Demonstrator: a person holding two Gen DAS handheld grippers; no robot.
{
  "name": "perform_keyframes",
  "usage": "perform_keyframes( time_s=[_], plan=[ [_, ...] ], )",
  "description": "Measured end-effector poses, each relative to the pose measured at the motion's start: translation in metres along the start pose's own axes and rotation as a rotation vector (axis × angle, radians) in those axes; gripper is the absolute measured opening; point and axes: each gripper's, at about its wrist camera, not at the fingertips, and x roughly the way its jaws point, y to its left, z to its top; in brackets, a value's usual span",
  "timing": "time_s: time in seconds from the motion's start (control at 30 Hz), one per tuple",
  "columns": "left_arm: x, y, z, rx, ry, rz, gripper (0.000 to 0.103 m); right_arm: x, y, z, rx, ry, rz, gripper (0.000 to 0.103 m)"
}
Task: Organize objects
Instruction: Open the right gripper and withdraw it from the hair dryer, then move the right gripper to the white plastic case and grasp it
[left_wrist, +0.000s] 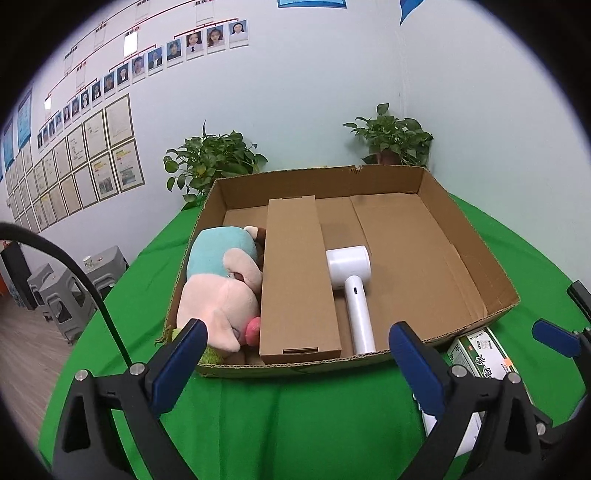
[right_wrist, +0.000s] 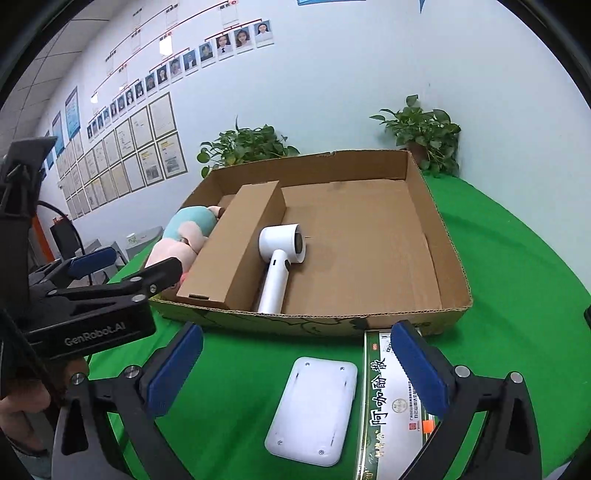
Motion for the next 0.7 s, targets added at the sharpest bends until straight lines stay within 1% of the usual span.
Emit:
perform_keyframes(
  time_s=[0.17, 0.27, 0.33, 0.43, 0.5, 0.57, 0.67, 0.7],
  plan=[
    [0.003, 0.002, -0.001, -0.013, 0.012, 0.002, 0.099, -0.006, -0.005, -0.008, 0.004, 0.002, 0.061, 0.103],
    [0.005, 0.003, -0.004, -0.018, 0.023, 0.003, 0.099, -0.001, -0.006, -0.016, 0.002, 0.034, 0.118, 0.103],
    [0.007, 0.003, -0.006, -0.021, 0.032, 0.000, 0.099, 0.006, -0.006, -0.024, 0.006, 0.066, 0.168, 0.103],
    [0.011, 0.004, -0.009, -0.029, 0.050, -0.011, 0.099, 0.019, -0.005, -0.035, 0.005, 0.126, 0.215, 0.103],
    [0.014, 0.005, -0.011, -0.038, 0.066, -0.030, 0.099, 0.028, -0.005, -0.042, 0.002, 0.172, 0.228, 0.103],
    [0.016, 0.008, -0.013, -0.061, 0.085, -0.074, 0.099, 0.036, -0.006, -0.049, 0.006, 0.215, 0.231, 0.103],
    [0.020, 0.011, -0.016, -0.087, 0.113, -0.139, 0.099, 0.048, -0.009, -0.060, -0.003, 0.280, 0.203, 0.102],
    [0.021, 0.012, -0.018, -0.089, 0.119, -0.155, 0.099, 0.049, -0.010, -0.062, -0.017, 0.289, 0.176, 0.102]
  ],
)
